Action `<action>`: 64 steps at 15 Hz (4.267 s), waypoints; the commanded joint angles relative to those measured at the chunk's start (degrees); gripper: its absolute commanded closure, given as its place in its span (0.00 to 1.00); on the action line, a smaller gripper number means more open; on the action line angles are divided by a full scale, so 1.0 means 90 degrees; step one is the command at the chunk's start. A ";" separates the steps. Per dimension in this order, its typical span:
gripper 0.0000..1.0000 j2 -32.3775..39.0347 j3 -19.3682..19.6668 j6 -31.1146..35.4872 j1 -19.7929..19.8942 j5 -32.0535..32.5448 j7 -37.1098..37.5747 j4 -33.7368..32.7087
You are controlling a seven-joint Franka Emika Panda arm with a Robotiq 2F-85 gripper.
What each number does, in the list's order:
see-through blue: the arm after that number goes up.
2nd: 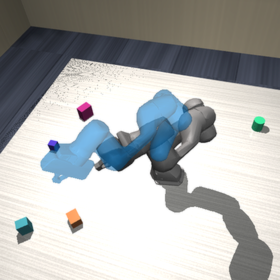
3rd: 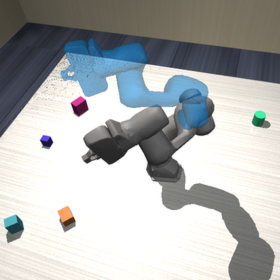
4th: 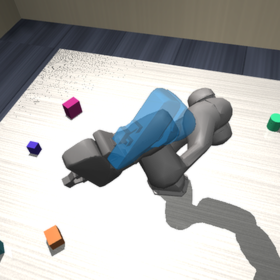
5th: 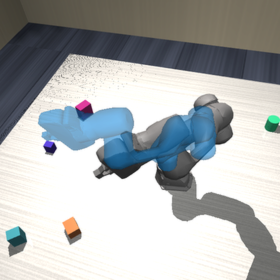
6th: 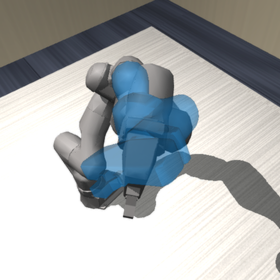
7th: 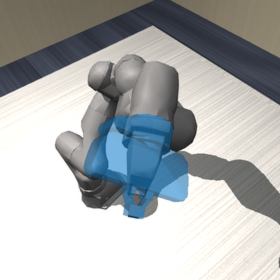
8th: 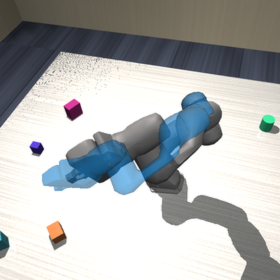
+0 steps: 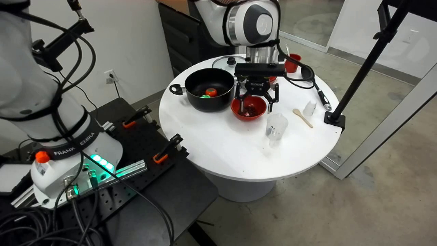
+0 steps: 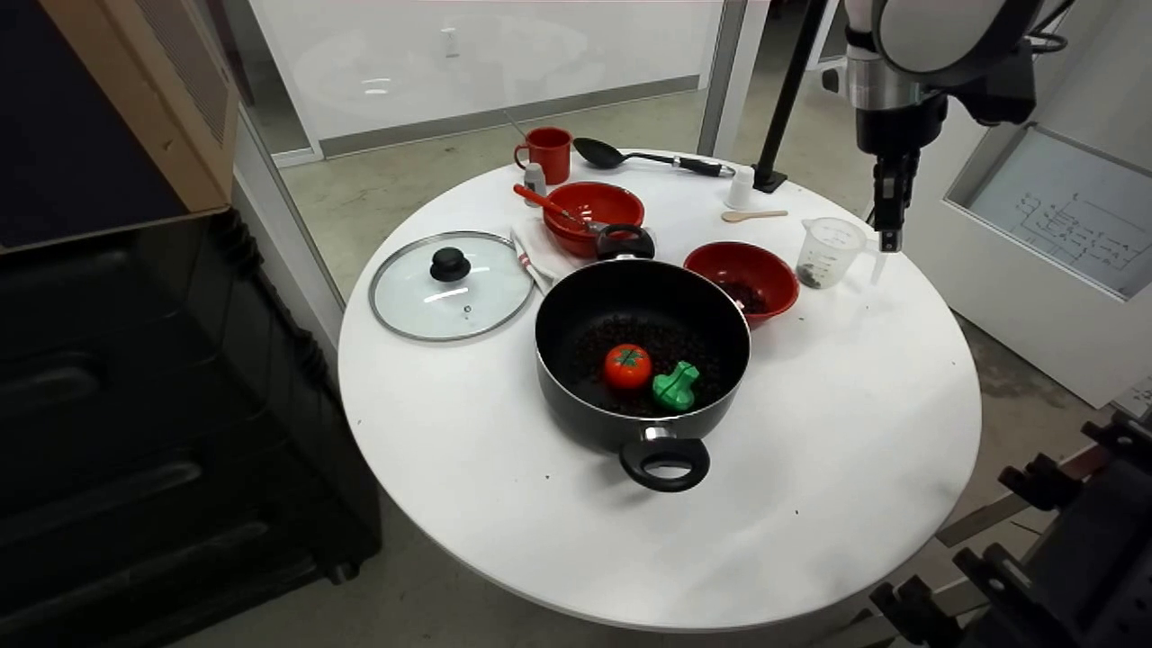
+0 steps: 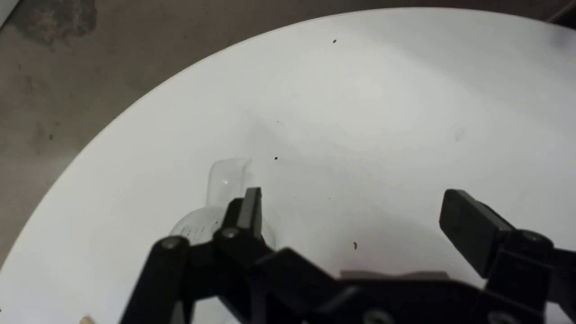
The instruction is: Pour the contents of the clear jar into the pot
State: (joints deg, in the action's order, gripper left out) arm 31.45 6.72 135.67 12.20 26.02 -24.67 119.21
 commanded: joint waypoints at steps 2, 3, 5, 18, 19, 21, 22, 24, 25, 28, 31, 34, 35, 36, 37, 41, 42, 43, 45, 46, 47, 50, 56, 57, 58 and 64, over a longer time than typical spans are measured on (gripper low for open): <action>0.00 0.0590 0.0056 -0.0527 0.0354 -0.0329 -0.0645 -0.1041; 0.00 0.0688 0.0069 -0.0585 0.0432 -0.0396 -0.0674 -0.1228; 0.00 0.0921 0.0086 -0.0581 0.0577 -0.0536 -0.0628 -0.1581; 0.00 0.2433 -0.0063 -0.1090 0.0706 -0.1389 -0.0290 -0.3339; 0.00 0.2493 -0.0046 -0.1179 0.0704 -0.1386 -0.0271 -0.3427; 0.00 0.2599 -0.0021 -0.1343 0.0696 -0.1371 -0.0198 -0.3587; 0.00 0.2641 -0.0010 -0.1408 0.0690 -0.1357 -0.0166 -0.3647; 0.00 0.2679 -0.0007 -0.1509 0.0691 -0.1349 -0.0139 -0.3716; 0.00 0.2711 -0.0017 -0.1521 0.0698 -0.1356 -0.0129 -0.3743; 0.00 0.2810 -0.0030 -0.1507 0.0704 -0.1354 -0.0107 -0.3811; 0.00 0.2901 -0.0023 -0.1501 0.0708 -0.1346 -0.0103 -0.3832; 0.00 0.2859 -0.0042 -0.1417 0.0753 -0.1350 -0.0166 -0.3686; 0.00 0.2832 -0.0049 -0.1383 0.0766 -0.1347 -0.0190 -0.3634; 0.00 0.2804 -0.0052 -0.1353 0.0777 -0.1344 -0.0205 -0.3599; 0.00 0.2783 -0.0058 -0.1332 0.0793 -0.1344 -0.0223 -0.3578; 0.00 0.2747 -0.0073 -0.1299 0.0847 -0.1365 -0.0252 -0.3557; 0.00 0.2740 -0.0076 -0.1291 0.0856 -0.1366 -0.0257 -0.3551; 0.00 0.2731 -0.0079 -0.1281 0.0866 -0.1371 -0.0260 -0.3546; 0.00 0.2677 -0.0109 -0.1236 0.0893 -0.1394 -0.0288 -0.3505; 0.00 0.2632 -0.0129 -0.1185 0.0910 -0.1413 -0.0293 -0.3461; 0.00 0.2576 -0.0171 -0.1133 0.0945 -0.1463 -0.0312 -0.3421; 0.00 0.2390 -0.0328 -0.0986 0.1074 -0.1712 -0.0392 -0.3312; 0.00 0.1862 -0.0566 -0.0568 0.1325 -0.2111 -0.0792 -0.2853; 0.00 0.1774 -0.0572 -0.0519 0.1346 -0.2133 -0.0863 -0.2744; 0.00 0.1677 -0.0577 -0.0495 0.1366 -0.2128 -0.0966 -0.2616; 0.00 0.1069 -0.0517 -0.0254 0.1362 -0.1996 -0.1677 -0.1613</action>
State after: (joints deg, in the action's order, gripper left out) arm 45.24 2.23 131.12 24.15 8.33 -36.15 98.34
